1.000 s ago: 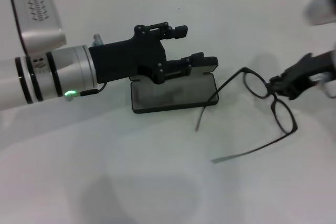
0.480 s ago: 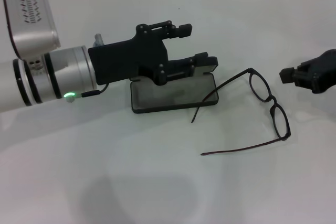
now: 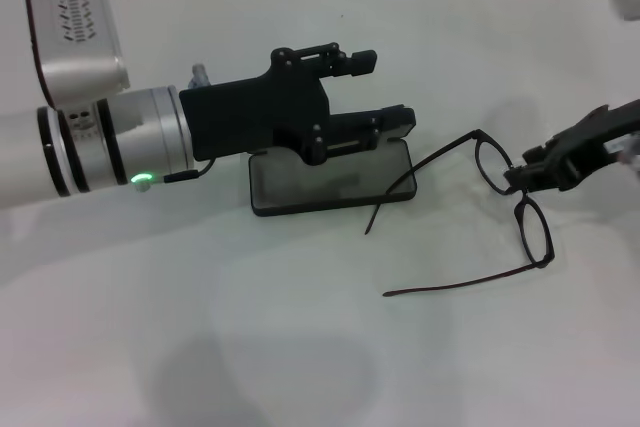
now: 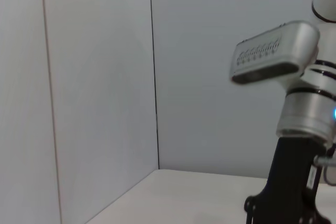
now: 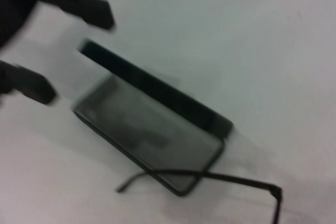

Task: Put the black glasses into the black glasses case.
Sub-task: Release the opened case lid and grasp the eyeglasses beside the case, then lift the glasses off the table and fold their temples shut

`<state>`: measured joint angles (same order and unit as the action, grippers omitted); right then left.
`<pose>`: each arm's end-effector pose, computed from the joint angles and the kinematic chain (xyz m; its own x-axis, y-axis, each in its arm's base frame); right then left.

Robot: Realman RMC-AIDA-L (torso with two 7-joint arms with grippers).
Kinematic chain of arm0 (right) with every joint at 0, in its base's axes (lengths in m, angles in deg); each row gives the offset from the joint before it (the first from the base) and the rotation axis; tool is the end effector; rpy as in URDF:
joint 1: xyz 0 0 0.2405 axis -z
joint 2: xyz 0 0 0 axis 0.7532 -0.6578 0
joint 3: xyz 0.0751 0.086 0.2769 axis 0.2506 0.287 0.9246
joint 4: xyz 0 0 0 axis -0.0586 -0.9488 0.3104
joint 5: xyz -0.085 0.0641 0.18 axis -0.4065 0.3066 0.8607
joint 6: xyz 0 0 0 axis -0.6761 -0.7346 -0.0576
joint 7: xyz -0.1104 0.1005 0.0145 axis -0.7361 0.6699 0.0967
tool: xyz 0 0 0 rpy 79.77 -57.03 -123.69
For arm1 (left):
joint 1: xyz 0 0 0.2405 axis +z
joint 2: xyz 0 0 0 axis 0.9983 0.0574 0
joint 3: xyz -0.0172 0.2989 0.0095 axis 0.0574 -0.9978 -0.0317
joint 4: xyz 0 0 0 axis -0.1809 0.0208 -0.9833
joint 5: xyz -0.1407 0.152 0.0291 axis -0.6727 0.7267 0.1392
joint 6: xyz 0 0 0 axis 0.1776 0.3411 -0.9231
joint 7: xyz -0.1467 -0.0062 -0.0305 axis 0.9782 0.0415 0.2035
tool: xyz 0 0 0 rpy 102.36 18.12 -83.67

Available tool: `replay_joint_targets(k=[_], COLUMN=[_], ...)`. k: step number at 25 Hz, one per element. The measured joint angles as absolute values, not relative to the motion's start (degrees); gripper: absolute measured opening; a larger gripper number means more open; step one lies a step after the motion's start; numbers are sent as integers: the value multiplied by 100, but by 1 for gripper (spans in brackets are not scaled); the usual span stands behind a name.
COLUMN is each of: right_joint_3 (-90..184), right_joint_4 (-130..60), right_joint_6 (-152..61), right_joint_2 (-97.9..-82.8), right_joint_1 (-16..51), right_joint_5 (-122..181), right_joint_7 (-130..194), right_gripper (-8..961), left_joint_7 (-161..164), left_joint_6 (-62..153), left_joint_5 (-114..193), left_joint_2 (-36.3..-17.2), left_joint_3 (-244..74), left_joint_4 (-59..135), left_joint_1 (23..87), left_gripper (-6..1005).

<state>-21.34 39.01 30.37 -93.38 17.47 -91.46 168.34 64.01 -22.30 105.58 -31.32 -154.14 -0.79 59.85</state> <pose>0.2151 0.3835 -0.0043 0.8122 -0.5826 0.0300 -0.5348 -0.7641 -0.3608 -0.2266 0.3564 -0.0652 0.7918 0.0004 0.6108 0.2081 -0.9403 -0.2693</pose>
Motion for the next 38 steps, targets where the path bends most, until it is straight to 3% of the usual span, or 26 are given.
replay_joint_targets(k=[5,19,30,38], right_joint_3=[-2748,-3133,-3361,-2992], right_joint_4=[3855,3214,2757,2937], right_joint_6=[2653,2030,1669,2063], right_joint_2=[-9344,-9361,-9349,-9296], right_joint_1=[1666,1641,1520,1665], right_joint_5=[-9535,-9580,-9591,-9592], right_joint_7=[17347,17556,17557,17426], right_gripper=[326,320,252,150], left_joint_7=[6413,6417,6402,6405], left_joint_6=[-2227,-2225,-2212,-2219], left_joint_5=[10562,10583,10583,10571], left_joint_2=[-3135,-3150,-3152,-3153], left_joint_3=[-15421,-15437,-15446,-15445], left_joint_4=[-79,-21,138,141], left_joint_1=[5964,5946,5800,5820], left_gripper=[655,655,655,655])
